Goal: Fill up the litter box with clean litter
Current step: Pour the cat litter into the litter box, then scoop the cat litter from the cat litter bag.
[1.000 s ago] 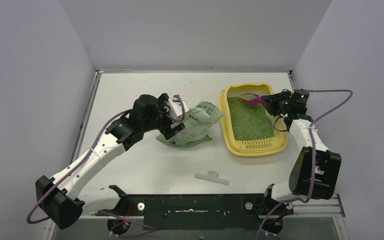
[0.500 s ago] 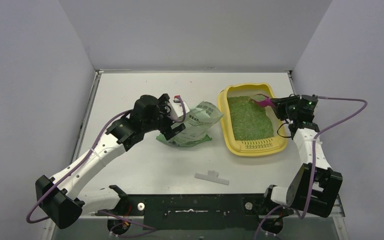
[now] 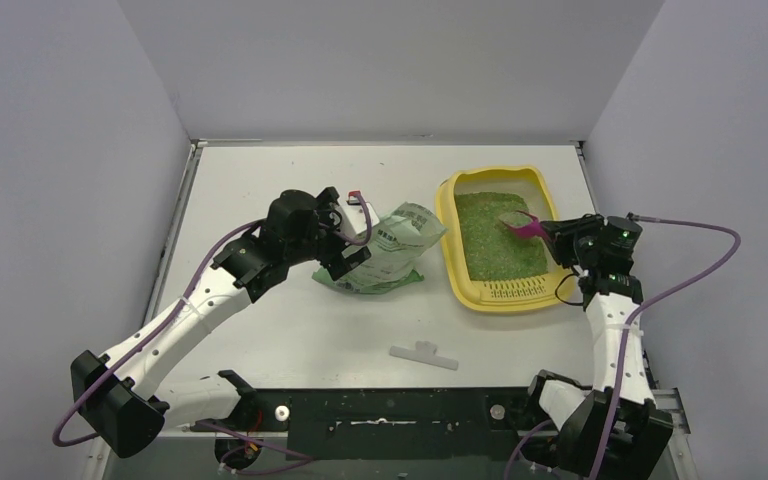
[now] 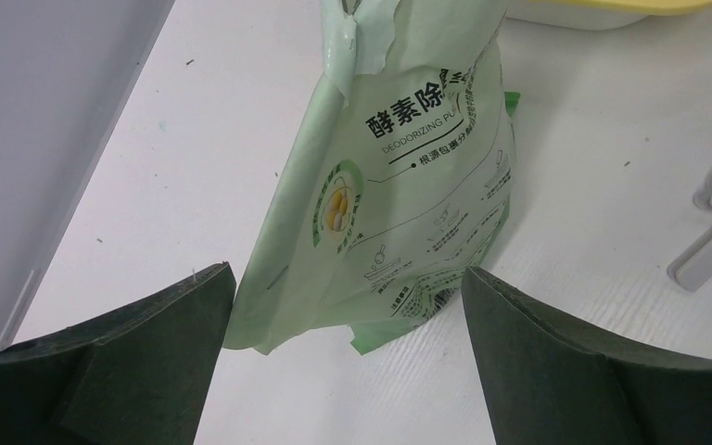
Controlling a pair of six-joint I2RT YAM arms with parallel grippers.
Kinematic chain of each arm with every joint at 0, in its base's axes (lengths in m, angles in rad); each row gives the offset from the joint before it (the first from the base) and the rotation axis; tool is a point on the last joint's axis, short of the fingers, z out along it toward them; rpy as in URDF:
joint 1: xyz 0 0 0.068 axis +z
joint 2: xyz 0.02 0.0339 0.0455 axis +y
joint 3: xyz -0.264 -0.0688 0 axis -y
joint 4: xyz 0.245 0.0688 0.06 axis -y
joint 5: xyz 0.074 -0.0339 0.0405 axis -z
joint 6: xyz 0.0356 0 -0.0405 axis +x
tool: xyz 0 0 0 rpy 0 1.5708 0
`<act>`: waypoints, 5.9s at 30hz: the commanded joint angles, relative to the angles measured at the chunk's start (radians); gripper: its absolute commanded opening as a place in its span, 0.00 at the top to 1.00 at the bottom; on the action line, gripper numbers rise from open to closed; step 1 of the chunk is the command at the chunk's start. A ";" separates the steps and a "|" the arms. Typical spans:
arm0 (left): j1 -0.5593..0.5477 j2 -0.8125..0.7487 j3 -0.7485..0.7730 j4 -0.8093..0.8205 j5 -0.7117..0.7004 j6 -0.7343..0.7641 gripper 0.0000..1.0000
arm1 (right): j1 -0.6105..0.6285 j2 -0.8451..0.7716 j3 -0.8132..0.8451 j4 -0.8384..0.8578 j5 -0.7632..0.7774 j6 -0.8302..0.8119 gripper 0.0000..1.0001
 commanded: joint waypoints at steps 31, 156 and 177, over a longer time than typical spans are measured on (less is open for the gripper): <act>-0.029 -0.051 -0.025 0.077 -0.060 0.016 0.08 | -0.017 -0.064 0.004 -0.025 -0.164 -0.036 1.00; 0.208 0.424 0.645 -0.468 0.188 0.061 0.07 | 0.279 -0.056 0.395 -0.280 -0.257 -0.391 1.00; 0.210 0.539 0.699 -0.516 0.212 0.169 0.05 | 0.357 0.087 0.433 -0.226 -0.412 -0.343 1.00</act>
